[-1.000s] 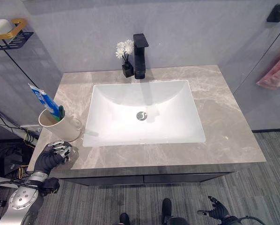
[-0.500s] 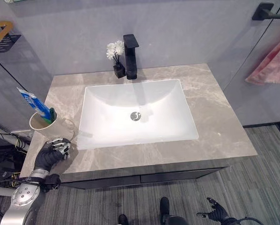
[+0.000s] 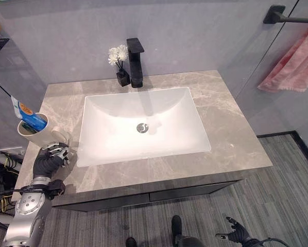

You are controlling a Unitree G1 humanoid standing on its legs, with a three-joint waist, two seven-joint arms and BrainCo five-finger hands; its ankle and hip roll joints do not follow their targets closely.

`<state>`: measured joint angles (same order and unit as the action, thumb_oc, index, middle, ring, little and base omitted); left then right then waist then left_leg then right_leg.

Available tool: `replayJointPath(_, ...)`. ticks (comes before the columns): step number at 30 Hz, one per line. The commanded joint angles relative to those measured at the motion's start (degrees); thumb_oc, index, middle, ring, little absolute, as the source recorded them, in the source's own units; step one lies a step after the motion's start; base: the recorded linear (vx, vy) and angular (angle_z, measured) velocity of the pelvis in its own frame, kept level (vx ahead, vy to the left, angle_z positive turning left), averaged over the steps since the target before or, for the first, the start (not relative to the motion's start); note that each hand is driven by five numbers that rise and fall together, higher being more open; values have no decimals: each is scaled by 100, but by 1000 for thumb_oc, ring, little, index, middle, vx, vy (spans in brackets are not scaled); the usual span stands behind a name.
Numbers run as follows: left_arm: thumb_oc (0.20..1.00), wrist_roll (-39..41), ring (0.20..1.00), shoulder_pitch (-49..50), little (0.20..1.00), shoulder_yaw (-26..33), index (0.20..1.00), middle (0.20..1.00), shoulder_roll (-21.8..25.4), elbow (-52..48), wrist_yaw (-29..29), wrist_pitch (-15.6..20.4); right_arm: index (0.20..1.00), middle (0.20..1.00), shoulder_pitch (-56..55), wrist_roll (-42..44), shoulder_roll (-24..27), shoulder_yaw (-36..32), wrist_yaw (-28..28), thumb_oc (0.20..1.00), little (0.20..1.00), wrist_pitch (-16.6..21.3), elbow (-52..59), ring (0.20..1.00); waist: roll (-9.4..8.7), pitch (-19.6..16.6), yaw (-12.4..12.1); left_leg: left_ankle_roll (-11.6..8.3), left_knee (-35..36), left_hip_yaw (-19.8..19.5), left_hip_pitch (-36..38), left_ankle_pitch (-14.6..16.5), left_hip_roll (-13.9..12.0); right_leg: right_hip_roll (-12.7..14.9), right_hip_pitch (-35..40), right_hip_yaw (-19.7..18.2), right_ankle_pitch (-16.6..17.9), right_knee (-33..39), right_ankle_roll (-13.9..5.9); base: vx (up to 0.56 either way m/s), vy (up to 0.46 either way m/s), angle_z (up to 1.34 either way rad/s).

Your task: Put brush and paste in cup on sink, flatten towel.

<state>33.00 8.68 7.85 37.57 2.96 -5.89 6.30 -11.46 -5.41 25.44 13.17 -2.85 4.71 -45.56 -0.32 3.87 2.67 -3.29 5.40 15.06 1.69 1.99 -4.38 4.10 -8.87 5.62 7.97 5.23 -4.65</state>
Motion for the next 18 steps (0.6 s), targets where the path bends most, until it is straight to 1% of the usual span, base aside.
replayJointPath(1, 200, -115, 200, -259, 200, 387, 200, 200, 140, -96, -80, 335, 1000, 1000, 235, -109, 59, 128, -16, 1000, 1000, 30, -10, 1000, -8, 246, 124, 225, -126, -260, 112, 223, 220, 170, 680, -253, -719, -327, -388, 0, 0, 0)
replayJointPath(9, 200, -67, 200, 151, 200, 456, 200, 200, 128, -310, 118, 270, 1000, 1000, 216, -181, 20, 154, 8, 1000, 1000, 17, -85, 1000, -7, 178, 75, 231, -64, -293, 227, 241, 234, 158, 803, -211, -733, -280, -388, 16, 2, 0)
replayJointPath(14, 200, -2, 200, 498, 200, 593, 200, 200, 216, -326, 250, 235, 1000, 1000, 241, -203, 20, 150, 6, 1000, 1000, 18, -176, 1000, 23, 123, 3, 224, -40, -340, 270, 255, 240, 152, 879, -163, -743, -245, -397, 14, 1, 1)
replayJointPath(18, 200, -7, 200, 593, 200, 668, 200, 200, 267, -322, 271, 221, 1000, 1000, 232, -202, 25, 152, 14, 1000, 1000, 19, -181, 1000, 36, 109, -4, 219, -40, -364, 268, 255, 240, 147, 892, -133, -747, -226, -397, 6, 1, 2)
